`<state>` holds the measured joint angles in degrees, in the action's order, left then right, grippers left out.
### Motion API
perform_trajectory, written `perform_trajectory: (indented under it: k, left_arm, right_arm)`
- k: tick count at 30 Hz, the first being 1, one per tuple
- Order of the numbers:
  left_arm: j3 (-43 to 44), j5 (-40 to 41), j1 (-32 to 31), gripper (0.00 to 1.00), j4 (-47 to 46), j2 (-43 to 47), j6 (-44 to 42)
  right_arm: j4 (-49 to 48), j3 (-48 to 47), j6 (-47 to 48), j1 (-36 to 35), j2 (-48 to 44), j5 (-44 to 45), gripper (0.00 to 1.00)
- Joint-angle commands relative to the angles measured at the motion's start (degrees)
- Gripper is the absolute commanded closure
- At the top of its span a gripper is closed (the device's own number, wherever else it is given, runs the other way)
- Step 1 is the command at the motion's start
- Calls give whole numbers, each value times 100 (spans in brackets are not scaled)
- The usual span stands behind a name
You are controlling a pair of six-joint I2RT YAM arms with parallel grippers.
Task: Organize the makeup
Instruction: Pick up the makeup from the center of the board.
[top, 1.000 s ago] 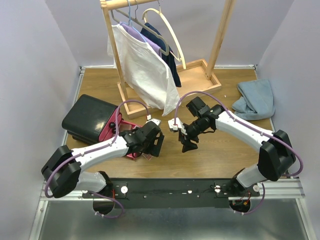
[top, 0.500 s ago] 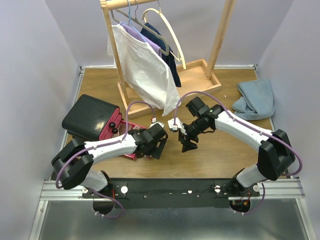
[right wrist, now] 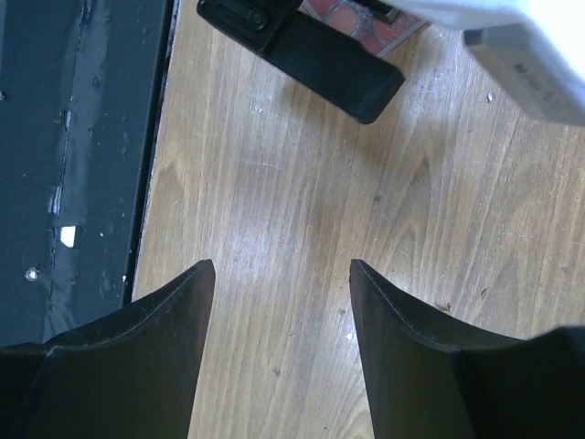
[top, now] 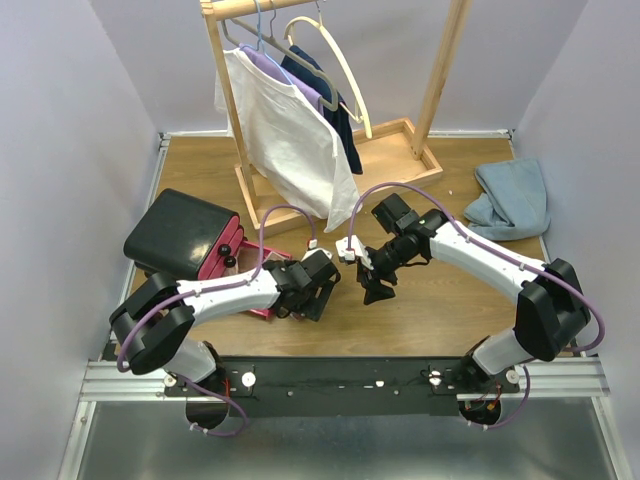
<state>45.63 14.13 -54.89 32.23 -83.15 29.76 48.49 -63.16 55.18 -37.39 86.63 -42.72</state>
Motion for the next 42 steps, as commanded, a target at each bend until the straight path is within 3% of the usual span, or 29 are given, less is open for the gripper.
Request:
perform_trajectory:
  k: [1, 6, 15, 22, 27, 42]
  left_arm:
    - [87, -209, -162, 10, -164, 1, -14]
    - [-1, -736, -215, 10, -515, 168, -14]
    - [140, 441, -250, 4, 126, 571, 355]
    - [-396, 942, -364, 4, -462, 1100, 936]
    - [-186, 934, -373, 1, -261, 732, 470]
    - [-89, 1329, -180, 1, -331, -7, 223]
  right_arm:
    - [-59, -4, 54, 30, 29, 71, 32]
    - [-59, -4, 46, 30, 29, 71, 32]
    - [-68, 14, 55, 38, 21, 97, 32]
    - [-68, 14, 63, 38, 29, 106, 32]
    - [-68, 5, 46, 38, 12, 106, 32]
    - [-68, 5, 46, 56, -15, 106, 31]
